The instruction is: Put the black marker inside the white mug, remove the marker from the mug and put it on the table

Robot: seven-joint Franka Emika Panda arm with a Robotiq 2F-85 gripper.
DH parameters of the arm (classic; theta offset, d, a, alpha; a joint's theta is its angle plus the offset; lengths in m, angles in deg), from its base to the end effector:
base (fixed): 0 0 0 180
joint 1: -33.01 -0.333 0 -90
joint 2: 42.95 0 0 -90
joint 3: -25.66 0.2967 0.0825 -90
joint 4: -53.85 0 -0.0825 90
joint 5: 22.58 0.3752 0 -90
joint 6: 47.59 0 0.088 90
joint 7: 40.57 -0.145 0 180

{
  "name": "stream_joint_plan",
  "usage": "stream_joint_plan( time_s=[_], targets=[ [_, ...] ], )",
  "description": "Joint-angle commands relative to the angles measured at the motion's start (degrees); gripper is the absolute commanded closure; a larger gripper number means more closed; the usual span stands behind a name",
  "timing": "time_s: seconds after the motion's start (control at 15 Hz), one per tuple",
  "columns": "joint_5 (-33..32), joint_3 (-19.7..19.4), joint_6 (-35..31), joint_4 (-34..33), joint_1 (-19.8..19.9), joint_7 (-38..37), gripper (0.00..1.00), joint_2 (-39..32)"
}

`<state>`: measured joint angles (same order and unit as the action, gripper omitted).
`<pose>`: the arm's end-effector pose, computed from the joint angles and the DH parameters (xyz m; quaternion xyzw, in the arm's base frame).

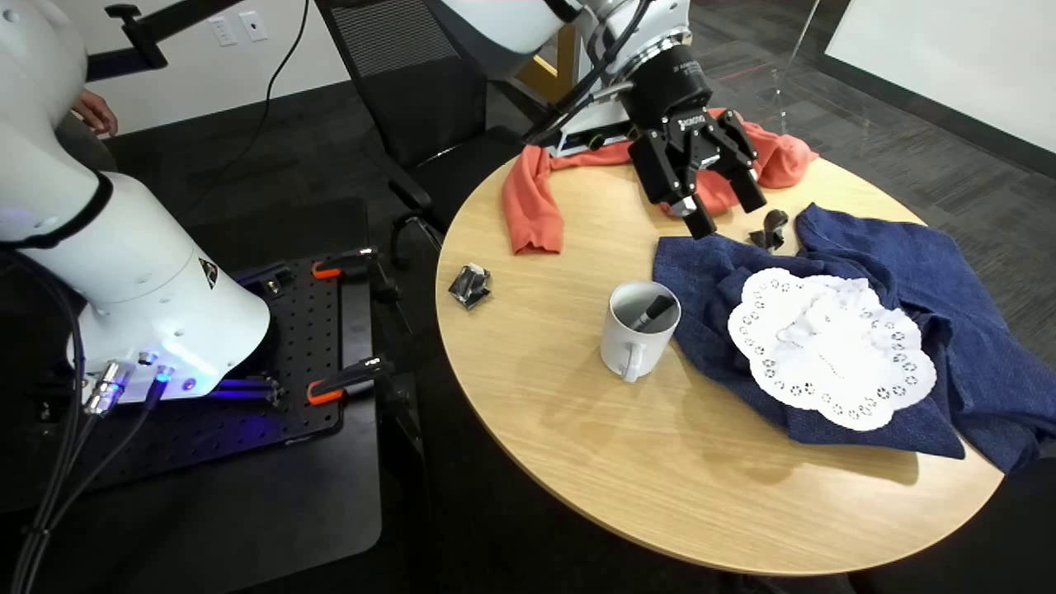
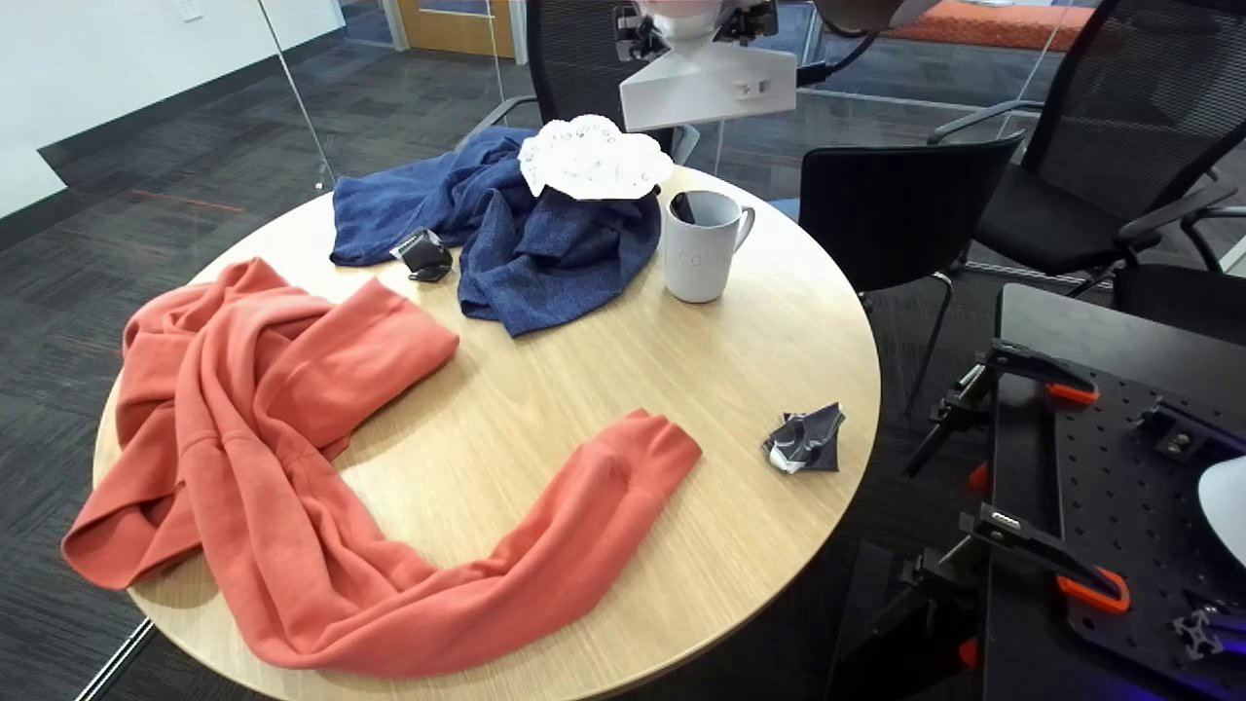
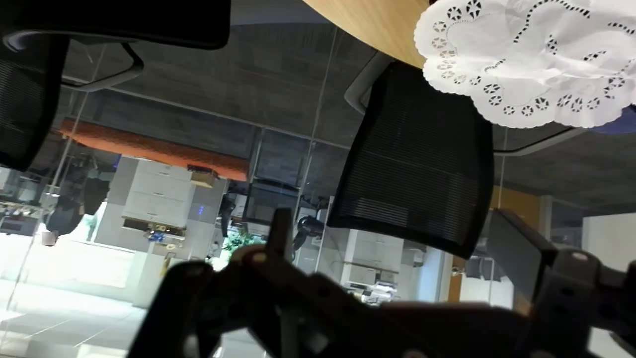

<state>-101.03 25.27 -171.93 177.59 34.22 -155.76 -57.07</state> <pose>0.5564 -0.0843 0.2539 0.7570 -0.4370 0.3492 0.3379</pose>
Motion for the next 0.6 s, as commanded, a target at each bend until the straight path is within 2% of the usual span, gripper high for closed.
stream_joint_plan(
  time_s=[0.0, 0.53],
  targets=[
    [0.9, -1.0, -8.1, 4.2, 2.7, 10.4, 0.00, 6.1],
    [11.1, -3.9, -20.8, 7.6, 5.3, 36.5, 0.00, 11.4]
  ],
)
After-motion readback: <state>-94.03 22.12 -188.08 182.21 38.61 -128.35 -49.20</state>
